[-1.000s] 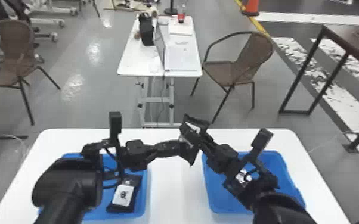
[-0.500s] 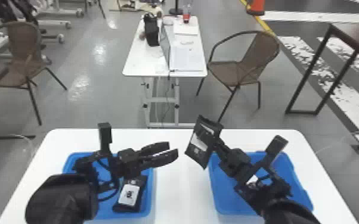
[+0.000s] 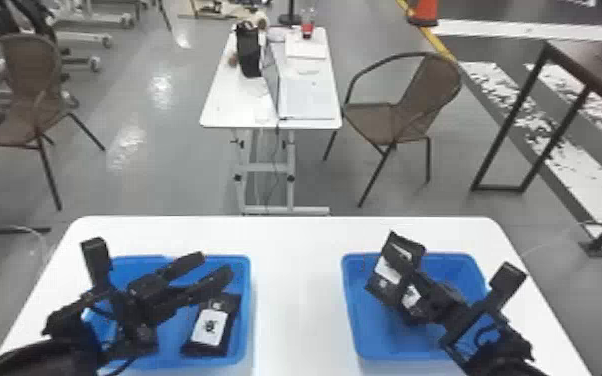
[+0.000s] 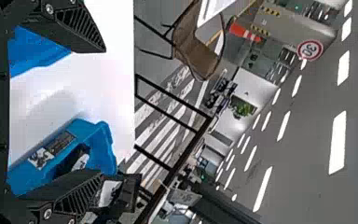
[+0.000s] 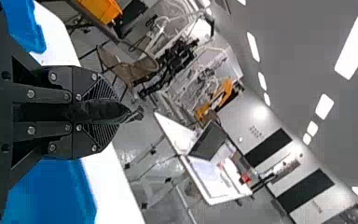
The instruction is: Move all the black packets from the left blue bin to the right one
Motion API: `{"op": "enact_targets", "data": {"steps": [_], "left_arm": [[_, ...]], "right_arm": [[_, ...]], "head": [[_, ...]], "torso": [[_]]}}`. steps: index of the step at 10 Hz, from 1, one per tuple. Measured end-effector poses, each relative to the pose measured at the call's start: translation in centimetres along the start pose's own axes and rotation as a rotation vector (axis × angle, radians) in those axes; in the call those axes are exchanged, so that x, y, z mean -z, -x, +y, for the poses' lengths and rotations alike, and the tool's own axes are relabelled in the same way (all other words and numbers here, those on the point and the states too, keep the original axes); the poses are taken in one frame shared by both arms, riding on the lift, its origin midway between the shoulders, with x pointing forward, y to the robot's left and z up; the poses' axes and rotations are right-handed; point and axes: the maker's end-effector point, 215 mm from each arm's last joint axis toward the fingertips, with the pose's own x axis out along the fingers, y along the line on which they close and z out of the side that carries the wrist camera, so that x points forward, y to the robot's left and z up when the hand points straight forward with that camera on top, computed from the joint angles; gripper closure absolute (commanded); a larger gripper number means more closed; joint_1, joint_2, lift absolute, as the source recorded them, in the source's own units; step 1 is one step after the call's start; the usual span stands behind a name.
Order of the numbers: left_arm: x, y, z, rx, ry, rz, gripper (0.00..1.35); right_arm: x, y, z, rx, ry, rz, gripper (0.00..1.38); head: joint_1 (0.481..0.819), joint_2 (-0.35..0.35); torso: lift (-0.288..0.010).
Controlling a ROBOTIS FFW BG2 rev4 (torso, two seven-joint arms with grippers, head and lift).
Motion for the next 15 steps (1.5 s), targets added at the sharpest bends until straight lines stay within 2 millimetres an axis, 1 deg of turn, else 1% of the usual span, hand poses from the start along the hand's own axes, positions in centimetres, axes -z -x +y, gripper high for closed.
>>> {"op": "enact_targets", "data": {"steps": [1, 2, 3, 4, 5, 6, 7, 8, 9, 11, 12, 13, 15], "left_arm": [[0.3, 0.9, 0.5, -0.019, 0.019, -0.010, 0.11], [0.5, 1.3, 0.6, -0.024, 0.027, -0.016, 0.10], [0.4, 1.3, 0.5, -0.022, 0.025, -0.016, 0.10], [0.3, 1.1, 0.4, -0.020, 0.017, -0.015, 0.10], [0.3, 1.2, 0.6, -0.026, 0.011, -0.013, 0.11], [0.6, 1.7, 1.2, -0.056, 0.015, -0.002, 0.11], [1.2, 2.4, 2.1, -0.101, 0.024, 0.020, 0.11], [2.2, 3.2, 2.9, -0.148, 0.043, 0.057, 0.11], [3.8, 3.9, 3.7, -0.199, 0.072, 0.110, 0.11], [7.4, 4.8, 4.6, -0.259, 0.140, 0.270, 0.11], [8.8, 5.2, 5.0, -0.289, 0.174, 0.350, 0.11], [9.6, 5.7, 5.6, -0.324, 0.195, 0.417, 0.11], [10.7, 5.8, 6.5, -0.348, 0.217, 0.503, 0.11]], "right_arm": [[0.9, 0.6, -2.4, 0.046, -0.030, 0.017, 1.16], [1.8, 0.9, -4.4, 0.085, -0.047, 0.041, 1.14], [1.8, 1.0, -6.1, 0.115, -0.048, 0.056, 0.80], [1.3, 1.1, -7.7, 0.152, -0.036, 0.061, 0.34], [0.3, 1.5, -9.4, 0.213, -0.007, 0.052, 0.06], [-1.4, 2.6, -11.2, 0.304, 0.049, 0.020, 0.09], [-3.6, 3.8, -11.8, 0.379, 0.106, -0.039, 0.15], [-5.7, 4.5, -10.5, 0.383, 0.135, -0.116, 0.18], [-7.5, 4.9, -8.8, 0.359, 0.136, -0.190, 0.18], [-10.6, 5.7, -6.0, 0.316, 0.134, -0.284, 0.18], [-11.8, 6.0, -5.0, 0.296, 0.132, -0.314, 0.18], [-12.5, 6.2, -4.2, 0.278, 0.121, -0.337, 0.18], [-12.5, 6.5, -3.6, 0.260, 0.092, -0.354, 0.18]], "head": [[0.695, -0.080], [0.695, -0.084], [0.695, -0.096], [0.695, -0.111], [0.695, -0.132], [0.695, -0.144], [0.695, -0.164], [0.695, -0.166], [0.695, -0.160], [0.695, -0.159], [0.695, -0.160], [0.695, -0.155], [0.695, -0.146]], "torso": [[0.000], [0.000], [0.000], [0.000], [0.000], [0.000], [0.000], [0.000], [0.000], [0.000], [0.000], [0.000], [0.000]]}}
